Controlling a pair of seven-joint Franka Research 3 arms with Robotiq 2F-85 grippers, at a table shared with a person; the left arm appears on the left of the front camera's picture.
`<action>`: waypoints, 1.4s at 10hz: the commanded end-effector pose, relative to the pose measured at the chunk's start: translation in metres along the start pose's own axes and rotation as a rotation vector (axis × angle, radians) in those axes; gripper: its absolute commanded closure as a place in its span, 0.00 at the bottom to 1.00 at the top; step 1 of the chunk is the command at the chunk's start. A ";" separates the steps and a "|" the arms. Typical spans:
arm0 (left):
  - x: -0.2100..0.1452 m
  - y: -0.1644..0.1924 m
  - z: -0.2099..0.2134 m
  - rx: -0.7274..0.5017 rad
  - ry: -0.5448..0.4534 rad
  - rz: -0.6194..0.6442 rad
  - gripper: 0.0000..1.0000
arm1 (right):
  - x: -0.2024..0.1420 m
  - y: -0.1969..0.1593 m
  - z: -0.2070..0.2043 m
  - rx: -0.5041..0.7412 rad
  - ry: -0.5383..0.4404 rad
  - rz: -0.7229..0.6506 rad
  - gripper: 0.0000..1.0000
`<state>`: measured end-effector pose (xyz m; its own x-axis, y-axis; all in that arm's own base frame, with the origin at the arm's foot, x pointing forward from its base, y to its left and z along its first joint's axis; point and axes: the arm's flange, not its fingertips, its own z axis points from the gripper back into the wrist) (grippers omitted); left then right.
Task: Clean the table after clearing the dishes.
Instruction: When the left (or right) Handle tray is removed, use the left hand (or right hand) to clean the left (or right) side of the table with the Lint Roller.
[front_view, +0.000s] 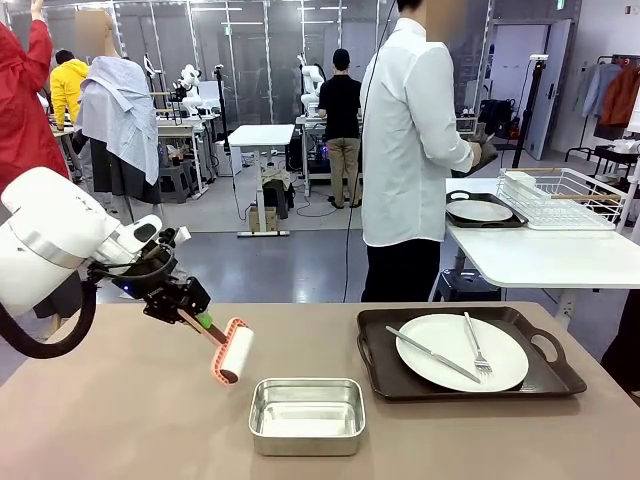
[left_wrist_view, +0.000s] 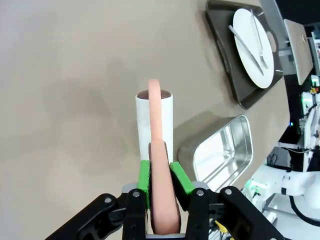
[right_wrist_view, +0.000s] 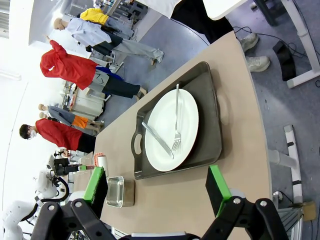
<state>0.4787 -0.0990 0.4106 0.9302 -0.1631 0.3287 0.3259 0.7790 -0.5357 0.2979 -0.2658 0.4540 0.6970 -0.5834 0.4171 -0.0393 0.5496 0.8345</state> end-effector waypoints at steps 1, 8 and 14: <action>-0.006 0.002 0.008 0.003 0.001 -0.003 1.00 | -0.001 -0.001 0.000 0.016 -0.011 0.019 0.00; 0.067 0.040 -0.038 -0.063 0.121 0.414 0.78 | -0.001 -0.001 0.000 0.016 -0.011 0.019 0.00; 0.062 0.099 -0.060 0.015 0.122 0.433 0.78 | -0.001 -0.001 0.000 0.016 -0.011 0.019 0.00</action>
<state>0.5729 -0.0818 0.3575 0.9925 0.1166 -0.0372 -0.1132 0.7600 -0.6400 0.2981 -0.2658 0.4534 0.6975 -0.5838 0.4155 -0.0382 0.5487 0.8351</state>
